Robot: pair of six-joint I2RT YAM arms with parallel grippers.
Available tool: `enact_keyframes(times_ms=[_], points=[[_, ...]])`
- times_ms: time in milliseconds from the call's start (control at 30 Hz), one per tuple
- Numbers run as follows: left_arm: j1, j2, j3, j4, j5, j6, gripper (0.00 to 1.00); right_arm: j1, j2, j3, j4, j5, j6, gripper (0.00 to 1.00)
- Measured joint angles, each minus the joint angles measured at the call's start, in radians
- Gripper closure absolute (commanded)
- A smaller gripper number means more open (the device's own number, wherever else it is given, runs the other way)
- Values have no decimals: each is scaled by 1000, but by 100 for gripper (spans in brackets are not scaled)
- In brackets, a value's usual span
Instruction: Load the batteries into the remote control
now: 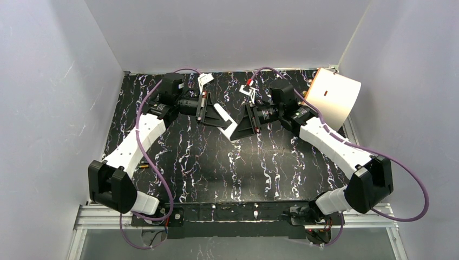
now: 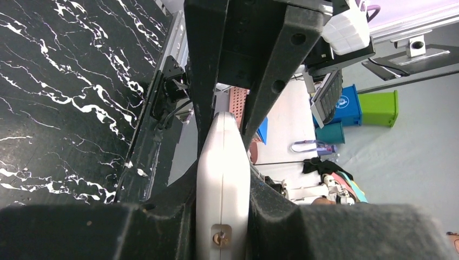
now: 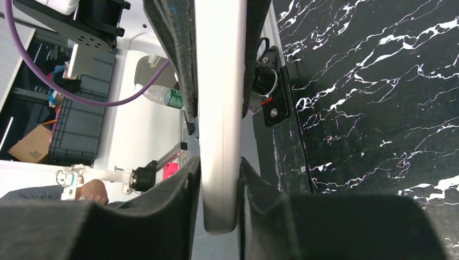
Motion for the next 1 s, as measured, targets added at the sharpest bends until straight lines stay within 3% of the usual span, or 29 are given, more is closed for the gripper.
enact_keyframes(times_ms=[133,200,300,333,367,467,500,767,1000], points=[[2,-3,-2,2,3,23,100,10,11,0,17,-9,35,88],[4,-10,-2,3,5,32,92,10,12,0,35,-15,50,99],[6,-27,-2,-15,-3,50,66,12,12,0,55,-19,62,99],[6,-32,-2,-27,-11,60,45,14,12,0,58,-18,62,99],[6,-37,-1,-41,-22,72,34,16,12,0,58,-14,62,99],[4,-51,10,-130,-83,114,7,17,12,-3,70,51,62,99],[3,-56,13,-153,-108,127,2,17,12,-3,71,75,62,99],[29,-164,-10,-278,-466,200,2,20,-3,-18,-43,399,4,99],[69,-333,-116,-414,-978,158,2,117,35,-16,-237,881,-69,99]])
